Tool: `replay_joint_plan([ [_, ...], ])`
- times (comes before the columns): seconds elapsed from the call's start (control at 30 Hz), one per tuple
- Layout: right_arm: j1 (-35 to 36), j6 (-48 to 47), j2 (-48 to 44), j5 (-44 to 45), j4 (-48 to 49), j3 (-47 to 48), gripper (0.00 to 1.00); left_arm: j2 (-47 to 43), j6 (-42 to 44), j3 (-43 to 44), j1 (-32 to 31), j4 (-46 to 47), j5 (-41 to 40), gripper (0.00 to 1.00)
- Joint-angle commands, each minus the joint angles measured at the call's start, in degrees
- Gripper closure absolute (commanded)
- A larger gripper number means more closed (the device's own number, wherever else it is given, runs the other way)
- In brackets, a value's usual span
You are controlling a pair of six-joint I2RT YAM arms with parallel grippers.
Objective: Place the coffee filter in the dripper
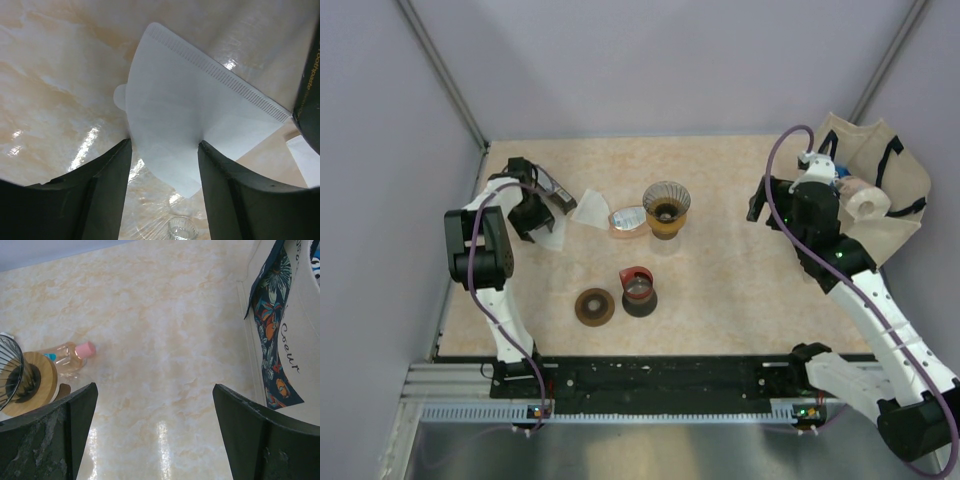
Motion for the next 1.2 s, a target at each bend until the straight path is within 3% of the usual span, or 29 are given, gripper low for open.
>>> replay_joint_plan([
  [0.0, -0.32, -0.59, -1.68, 1.1, 1.84, 0.07, 0.02, 1.43, -0.65, 0.34, 0.24, -1.47, -0.94, 0.4],
  [0.2, -0.23, -0.59, -3.08, 1.8, 1.84, -0.29, 0.02, 3.54, -0.39, 2.36, 0.24, -2.52, -0.85, 0.51],
  [0.57, -0.23, -0.94, -4.31, 2.68, 1.84, -0.38, 0.02, 7.76, -1.62, 6.06, 0.15, -5.42, -1.55, 0.57],
  [0.63, -0.23, -1.03, -4.49, 2.94, 1.84, -0.37, 0.02, 8.46, -1.62, 6.5, 0.24, -5.6, -1.38, 0.63],
  [0.77, -0.23, -1.03, -4.58, 3.3, 1.84, -0.46, 0.02, 8.56, -1.44, 7.2, 0.24, -6.56, -2.08, 1.0],
  [0.97, -0.32, -1.2, -4.23, 1.72, 1.93, -0.55, 0.02, 4.35, -0.65, 7.55, 0.24, -7.01, -2.17, 1.0],
  [1.17, -0.32, -2.69, -5.63, -5.92, 3.5, -0.9, 0.02, -8.12, -0.65, 4.67, 0.15, -5.96, -1.38, 1.0],
])
